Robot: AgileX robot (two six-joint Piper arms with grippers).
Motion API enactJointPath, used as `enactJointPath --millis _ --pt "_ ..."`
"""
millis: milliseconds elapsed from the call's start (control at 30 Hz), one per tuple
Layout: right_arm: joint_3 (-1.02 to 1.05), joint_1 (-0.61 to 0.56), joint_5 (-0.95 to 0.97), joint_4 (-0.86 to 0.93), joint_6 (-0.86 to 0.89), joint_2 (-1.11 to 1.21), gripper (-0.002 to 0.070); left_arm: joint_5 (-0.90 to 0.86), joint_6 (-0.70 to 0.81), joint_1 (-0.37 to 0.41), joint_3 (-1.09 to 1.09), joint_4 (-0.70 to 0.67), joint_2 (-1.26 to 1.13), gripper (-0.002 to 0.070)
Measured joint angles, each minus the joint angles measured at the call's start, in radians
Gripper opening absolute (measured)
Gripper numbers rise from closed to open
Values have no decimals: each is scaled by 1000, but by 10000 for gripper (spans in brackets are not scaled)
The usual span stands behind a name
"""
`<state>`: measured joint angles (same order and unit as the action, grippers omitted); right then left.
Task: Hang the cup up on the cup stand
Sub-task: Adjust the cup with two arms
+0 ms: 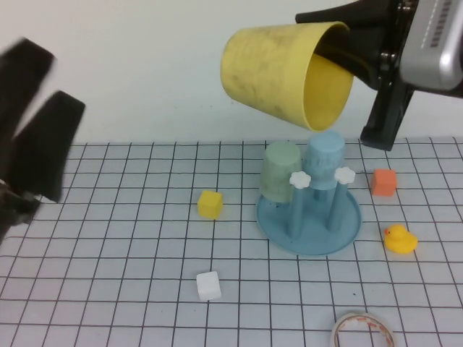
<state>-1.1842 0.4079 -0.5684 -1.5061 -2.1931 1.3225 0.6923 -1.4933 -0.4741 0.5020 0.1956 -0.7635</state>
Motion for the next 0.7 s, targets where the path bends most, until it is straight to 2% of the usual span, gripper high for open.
enactJointPath --millis 100,300,500,700 --pt "5 28 15 -55 -102 0 22 17 -247 0 0 14 -14 664" --pt "7 159 83 -171 -395 0 22 77 -444 0 0 122 -90 691" --pt "7 289 171 -191 -547 12 22 195 -508 0 -1 159 -185 692" --pt "5 339 226 -205 -597 32 22 240 -519 0 -1 167 -239 692"
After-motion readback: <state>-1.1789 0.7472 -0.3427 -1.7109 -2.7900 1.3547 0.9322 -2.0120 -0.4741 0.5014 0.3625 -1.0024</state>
